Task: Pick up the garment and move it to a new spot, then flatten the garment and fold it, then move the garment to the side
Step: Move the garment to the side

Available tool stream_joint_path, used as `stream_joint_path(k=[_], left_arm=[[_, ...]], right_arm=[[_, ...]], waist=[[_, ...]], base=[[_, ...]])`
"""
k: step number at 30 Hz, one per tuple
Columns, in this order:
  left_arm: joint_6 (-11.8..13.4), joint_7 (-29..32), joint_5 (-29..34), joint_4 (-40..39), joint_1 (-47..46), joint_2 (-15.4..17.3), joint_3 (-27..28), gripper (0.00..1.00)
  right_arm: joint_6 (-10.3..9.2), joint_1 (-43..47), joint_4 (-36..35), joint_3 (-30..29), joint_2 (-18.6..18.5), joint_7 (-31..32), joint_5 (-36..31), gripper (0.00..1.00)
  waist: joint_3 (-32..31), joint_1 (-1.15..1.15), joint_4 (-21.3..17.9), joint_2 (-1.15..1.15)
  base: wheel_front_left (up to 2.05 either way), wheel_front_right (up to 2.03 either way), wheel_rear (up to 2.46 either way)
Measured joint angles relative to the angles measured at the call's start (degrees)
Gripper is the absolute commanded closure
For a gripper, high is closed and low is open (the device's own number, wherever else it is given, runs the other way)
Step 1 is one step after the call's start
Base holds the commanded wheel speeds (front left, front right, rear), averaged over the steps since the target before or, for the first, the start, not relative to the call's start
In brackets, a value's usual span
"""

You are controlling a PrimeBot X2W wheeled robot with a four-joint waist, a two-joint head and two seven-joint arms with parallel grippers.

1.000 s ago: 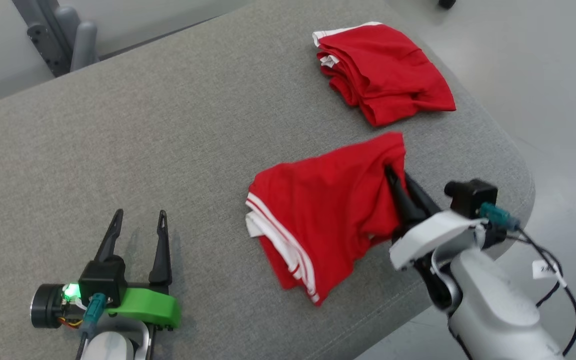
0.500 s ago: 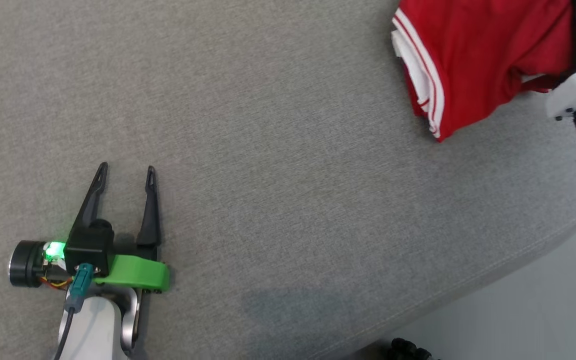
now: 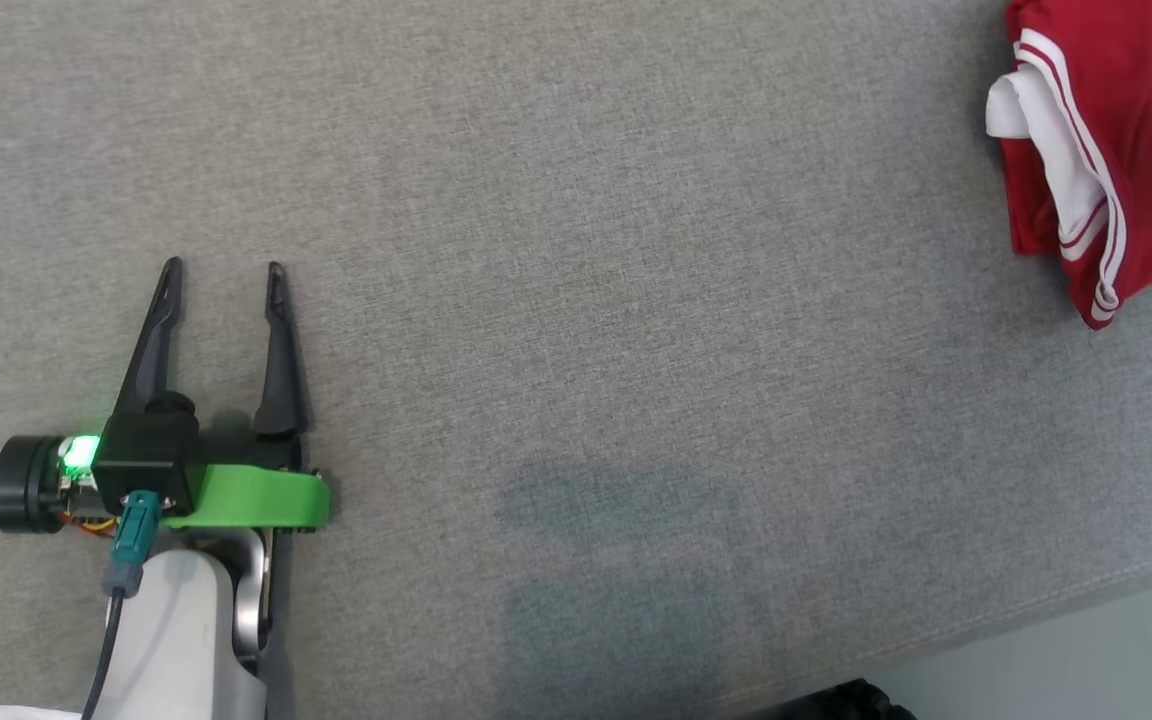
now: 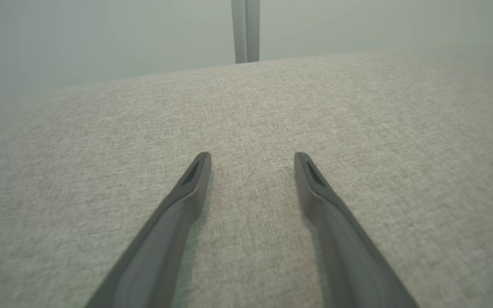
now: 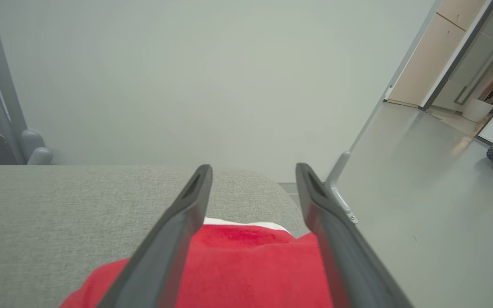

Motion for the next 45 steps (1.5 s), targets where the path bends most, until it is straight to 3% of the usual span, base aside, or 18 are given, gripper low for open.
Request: stream_joint_path(k=[7, 15, 29, 45], left_arm=[[0.7, 0.4, -1.4, 2.0, 2.3, -0.4, 1.8, 0.00], [0.5, 0.5, -2.4, 3.9, 5.8, -1.5, 1.9, 0.00], [-0.1, 0.5, -3.9, 5.8, 13.7, -2.1, 3.2, 0.00], [-0.7, 0.5, -6.9, 6.5, 17.0, -2.1, 3.5, 0.00]], right_arm=[[-0.02, 10.1, -14.0, 9.6, 5.8, 0.0, 4.6, 0.00], [-0.01, 24.9, -16.5, 17.7, 9.9, 0.0, 8.3, 0.00], [-0.02, 41.1, -15.5, 16.9, 13.4, 0.0, 10.0, 0.00], [-0.02, 47.7, -19.4, 15.1, 14.3, 0.0, 5.0, 0.00]], waist=[[-3.9, 0.01, 1.5, 0.00], [-11.1, 0.00, 3.2, 0.00], [-24.2, -0.01, 7.7, 0.00], [-33.0, -0.01, 11.6, 0.00]], base=[[0.00, 0.00, 0.00], [0.00, 0.00, 0.00], [0.00, 0.00, 0.00], [0.00, 0.00, 0.00]])
